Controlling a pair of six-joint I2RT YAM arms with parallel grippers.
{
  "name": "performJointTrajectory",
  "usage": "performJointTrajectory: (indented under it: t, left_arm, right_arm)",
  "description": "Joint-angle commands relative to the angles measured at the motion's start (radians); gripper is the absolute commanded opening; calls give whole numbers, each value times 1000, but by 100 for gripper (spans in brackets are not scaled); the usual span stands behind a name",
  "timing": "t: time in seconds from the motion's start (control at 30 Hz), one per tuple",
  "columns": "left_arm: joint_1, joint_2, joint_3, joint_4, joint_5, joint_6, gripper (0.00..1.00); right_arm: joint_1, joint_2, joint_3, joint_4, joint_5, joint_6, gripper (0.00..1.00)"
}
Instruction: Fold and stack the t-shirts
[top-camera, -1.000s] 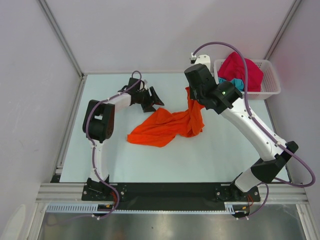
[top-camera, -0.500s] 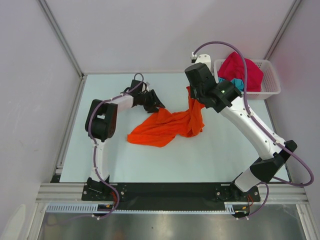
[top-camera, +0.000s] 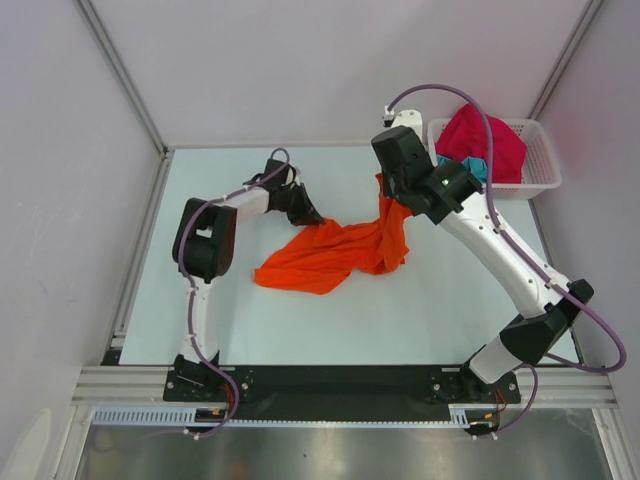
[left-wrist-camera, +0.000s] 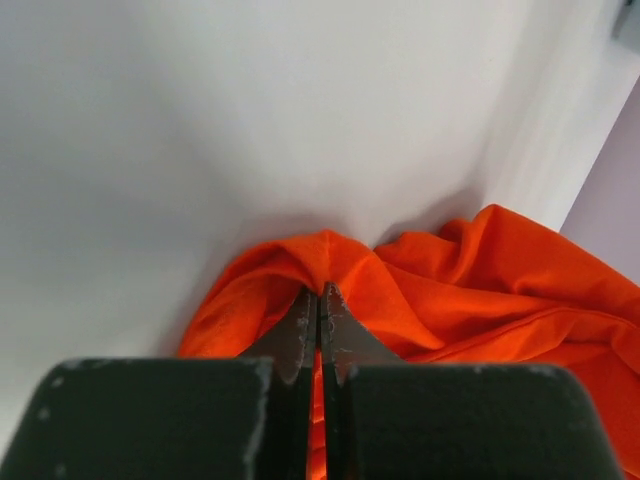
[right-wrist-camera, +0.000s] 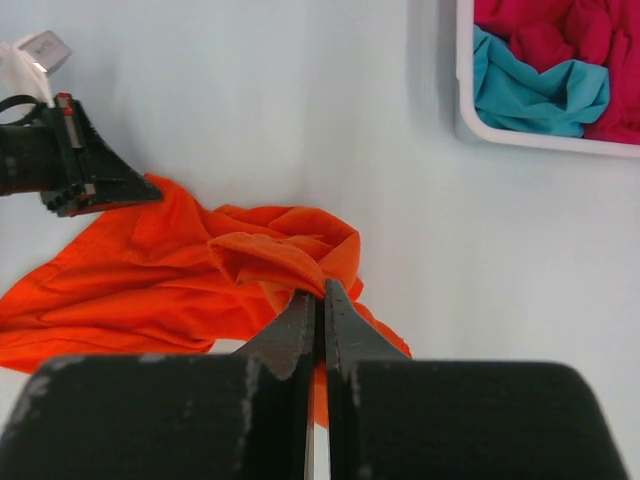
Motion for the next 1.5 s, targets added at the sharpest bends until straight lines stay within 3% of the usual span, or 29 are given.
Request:
performJointTrajectory:
  t: [0.0,0.37,0.57,0.77,1.17,1.27,1.47]
  left_arm:
    - [44,-125,143,-152,-38,76,0]
    - [300,-410,677,-585,-93,159,0]
    - [440,-718,545,-576,-147,90,0]
    - [475,-947,484,-577,-203,-12,0]
    - [475,-1036,603,-597,-154,-111,0]
    - [475,-1037,564,-579,-164,-109,0]
    - [478,-1061,326,-499,-228,-106,0]
  right_arm:
    - [-53,-19,55,35,7,-46,0]
    - [-113,-59,259,3,79,-132,0]
    - [-101,-173,256,-13,159,-121,0]
    - [-72,-289,274,-19,269,-128,0]
    - [-21,-319,388,21,300,-161,0]
    - [-21,-274,390,30,296,-183,0]
    - [-63,-159,380,59,231,-175,0]
